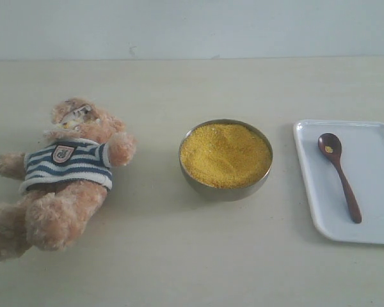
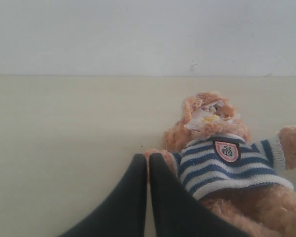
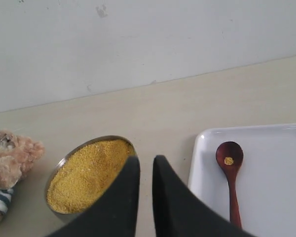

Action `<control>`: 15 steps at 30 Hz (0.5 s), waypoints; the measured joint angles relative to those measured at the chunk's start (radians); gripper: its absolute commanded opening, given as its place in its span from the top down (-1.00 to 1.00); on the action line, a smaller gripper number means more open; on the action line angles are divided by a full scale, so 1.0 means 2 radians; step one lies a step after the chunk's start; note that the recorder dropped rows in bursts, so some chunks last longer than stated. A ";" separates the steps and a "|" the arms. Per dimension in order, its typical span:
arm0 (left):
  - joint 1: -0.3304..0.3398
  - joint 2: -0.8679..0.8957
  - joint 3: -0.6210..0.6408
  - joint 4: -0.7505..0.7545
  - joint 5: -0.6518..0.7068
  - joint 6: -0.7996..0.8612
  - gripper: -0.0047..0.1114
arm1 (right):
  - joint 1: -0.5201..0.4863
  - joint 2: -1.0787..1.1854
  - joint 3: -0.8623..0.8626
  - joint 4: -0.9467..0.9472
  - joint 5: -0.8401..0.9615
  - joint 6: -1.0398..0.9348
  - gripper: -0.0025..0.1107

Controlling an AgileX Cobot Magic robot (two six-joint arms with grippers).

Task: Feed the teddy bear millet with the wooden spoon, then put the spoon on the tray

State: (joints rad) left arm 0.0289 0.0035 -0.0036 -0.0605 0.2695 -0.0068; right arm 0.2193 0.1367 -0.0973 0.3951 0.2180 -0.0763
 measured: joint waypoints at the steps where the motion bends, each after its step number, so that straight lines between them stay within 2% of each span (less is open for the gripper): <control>1: 0.000 0.000 0.000 0.000 0.000 0.000 0.85 | 0.000 -0.016 0.007 0.000 0.000 -0.001 0.80; 9: 0.000 0.000 0.000 0.000 0.000 0.000 0.85 | 0.000 -0.042 0.014 0.001 0.041 -0.043 0.80; 15: 0.000 0.000 0.000 0.000 -0.001 0.000 0.85 | 0.000 -0.056 0.027 -0.009 0.023 -0.074 0.80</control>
State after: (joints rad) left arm 0.0289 0.0035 -0.0036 -0.0605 0.2676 -0.0068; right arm 0.2193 0.0252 -0.0427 0.3768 0.2635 -0.2234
